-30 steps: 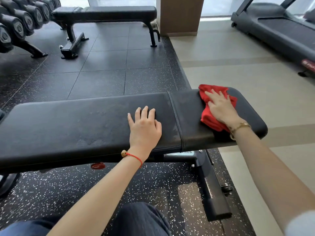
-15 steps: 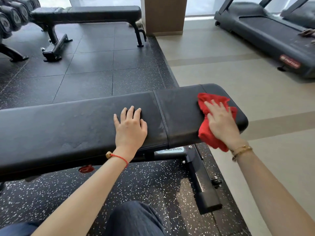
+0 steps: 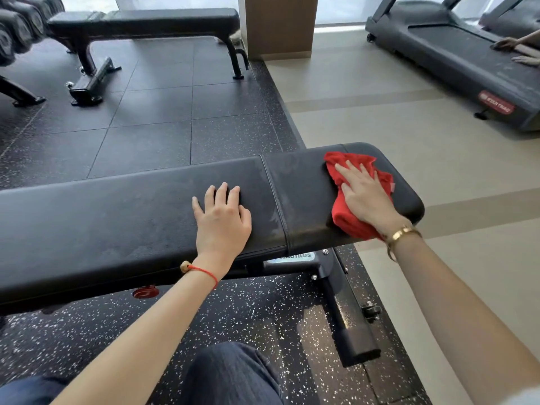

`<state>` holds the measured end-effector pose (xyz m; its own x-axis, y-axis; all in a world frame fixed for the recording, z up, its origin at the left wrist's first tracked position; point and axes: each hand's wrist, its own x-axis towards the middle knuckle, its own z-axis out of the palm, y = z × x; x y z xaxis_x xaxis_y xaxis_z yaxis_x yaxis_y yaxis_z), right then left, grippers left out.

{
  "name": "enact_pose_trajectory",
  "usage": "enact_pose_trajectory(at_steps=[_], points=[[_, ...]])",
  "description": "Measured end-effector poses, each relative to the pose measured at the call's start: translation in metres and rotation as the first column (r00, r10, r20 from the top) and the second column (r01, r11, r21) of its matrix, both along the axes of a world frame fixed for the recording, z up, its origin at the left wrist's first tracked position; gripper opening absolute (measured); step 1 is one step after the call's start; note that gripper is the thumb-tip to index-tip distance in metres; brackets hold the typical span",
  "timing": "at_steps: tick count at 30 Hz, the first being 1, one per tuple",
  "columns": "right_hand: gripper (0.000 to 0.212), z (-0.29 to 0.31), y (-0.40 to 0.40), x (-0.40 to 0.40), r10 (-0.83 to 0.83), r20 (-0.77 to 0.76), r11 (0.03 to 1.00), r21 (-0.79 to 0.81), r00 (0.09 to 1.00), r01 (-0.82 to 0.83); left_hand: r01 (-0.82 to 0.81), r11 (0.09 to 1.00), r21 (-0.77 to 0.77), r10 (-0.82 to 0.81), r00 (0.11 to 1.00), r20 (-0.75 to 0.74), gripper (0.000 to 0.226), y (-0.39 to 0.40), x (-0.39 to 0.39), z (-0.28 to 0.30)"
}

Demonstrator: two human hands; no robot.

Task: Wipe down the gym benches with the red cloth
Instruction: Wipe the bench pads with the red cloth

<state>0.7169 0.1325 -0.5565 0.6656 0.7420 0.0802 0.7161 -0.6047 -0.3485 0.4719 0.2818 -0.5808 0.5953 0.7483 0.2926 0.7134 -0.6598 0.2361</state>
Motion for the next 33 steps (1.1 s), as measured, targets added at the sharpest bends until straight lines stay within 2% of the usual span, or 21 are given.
enact_pose_trajectory(at_steps=[3,7,10,13,15,18,23,29,33], points=[[0.051,0.011,0.057,0.004,0.013,-0.021,0.998,-0.053,1.0,-0.014,-0.001,1.0,0.002,0.001,1.0,-0.001,0.045,-0.001,0.0,0.001],[0.052,0.011,0.119,-0.057,0.249,-0.003,0.968,-0.035,0.969,-0.249,-0.017,1.0,-0.009,0.017,0.999,0.029,0.044,-0.001,-0.001,0.003],[0.052,0.003,0.107,-0.101,0.374,0.047,0.927,0.009,0.926,-0.375,-0.023,1.0,-0.017,0.024,0.998,0.056,0.044,0.0,-0.001,0.004],[0.052,-0.001,0.068,-0.109,0.4,0.057,0.914,0.057,0.915,-0.403,-0.029,0.999,-0.042,0.032,0.996,0.085,0.043,0.0,-0.002,0.005],[0.051,0.001,0.053,-0.102,0.401,0.008,0.913,0.072,0.916,-0.401,-0.023,0.998,-0.06,0.03,0.993,0.116,0.042,0.0,-0.002,0.005],[0.051,0.007,0.071,-0.088,0.347,-0.077,0.937,0.055,0.934,-0.344,-0.009,0.996,-0.085,0.021,0.989,0.143,0.04,0.0,-0.005,0.006],[0.051,0.014,0.115,-0.087,0.241,-0.042,0.97,-0.028,0.97,-0.243,0.028,0.993,-0.111,-0.004,0.979,0.206,0.034,0.002,-0.014,0.009],[0.053,-0.001,0.059,-0.143,0.421,0.109,0.902,0.052,0.901,-0.428,-0.028,0.999,-0.016,0.03,0.992,0.126,0.036,0.015,-0.035,0.008],[0.052,0.001,0.041,-0.129,0.423,0.073,0.903,0.044,0.903,-0.427,-0.064,0.998,-0.013,0.065,0.994,0.091,0.04,0.019,-0.049,0.004]])
